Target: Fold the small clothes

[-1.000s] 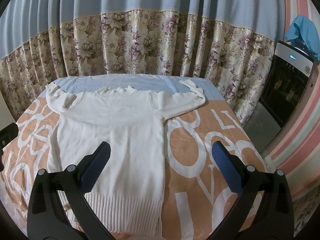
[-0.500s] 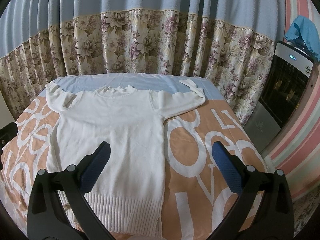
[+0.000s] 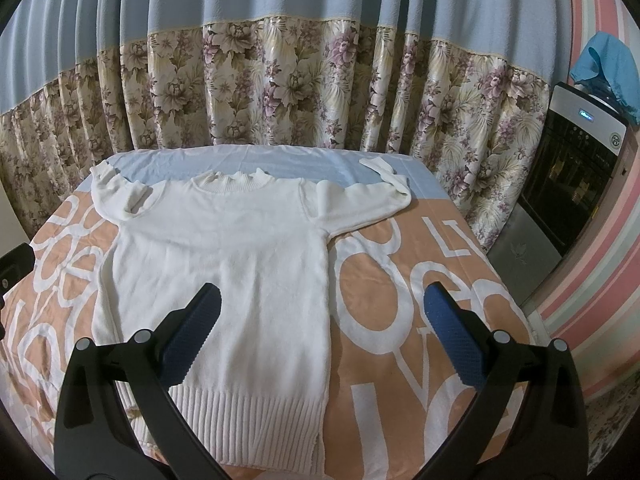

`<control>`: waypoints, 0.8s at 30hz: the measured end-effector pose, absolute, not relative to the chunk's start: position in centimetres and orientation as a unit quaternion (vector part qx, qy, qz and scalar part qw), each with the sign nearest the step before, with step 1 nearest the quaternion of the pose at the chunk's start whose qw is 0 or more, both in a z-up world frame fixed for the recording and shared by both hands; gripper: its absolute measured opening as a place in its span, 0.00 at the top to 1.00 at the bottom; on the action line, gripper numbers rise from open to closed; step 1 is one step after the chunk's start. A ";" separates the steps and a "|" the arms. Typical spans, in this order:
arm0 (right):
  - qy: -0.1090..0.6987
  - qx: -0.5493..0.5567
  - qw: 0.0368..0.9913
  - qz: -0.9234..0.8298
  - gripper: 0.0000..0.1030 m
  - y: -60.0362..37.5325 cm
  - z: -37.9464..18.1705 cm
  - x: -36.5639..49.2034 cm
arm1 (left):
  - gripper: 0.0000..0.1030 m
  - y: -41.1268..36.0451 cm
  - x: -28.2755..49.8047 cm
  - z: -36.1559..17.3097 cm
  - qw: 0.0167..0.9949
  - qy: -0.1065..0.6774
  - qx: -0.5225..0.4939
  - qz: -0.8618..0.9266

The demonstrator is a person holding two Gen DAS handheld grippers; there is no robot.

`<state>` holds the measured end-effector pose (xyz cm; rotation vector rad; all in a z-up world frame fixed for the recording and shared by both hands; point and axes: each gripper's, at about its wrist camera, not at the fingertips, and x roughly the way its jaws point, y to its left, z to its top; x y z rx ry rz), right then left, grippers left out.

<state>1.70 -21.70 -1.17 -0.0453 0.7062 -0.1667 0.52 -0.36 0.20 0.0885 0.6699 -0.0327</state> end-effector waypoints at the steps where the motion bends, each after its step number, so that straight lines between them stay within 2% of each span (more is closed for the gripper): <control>1: 0.346 -0.022 0.935 -0.082 0.03 -21.7 -1.2 1.7 | 0.02 -0.3 0.5 0.2 0.943 0.329 0.044 -0.016; 24: 0.347 -0.023 0.934 -0.082 0.03 -21.7 -1.4 1.8 | 0.02 -0.2 0.5 0.2 0.943 0.329 0.043 -0.017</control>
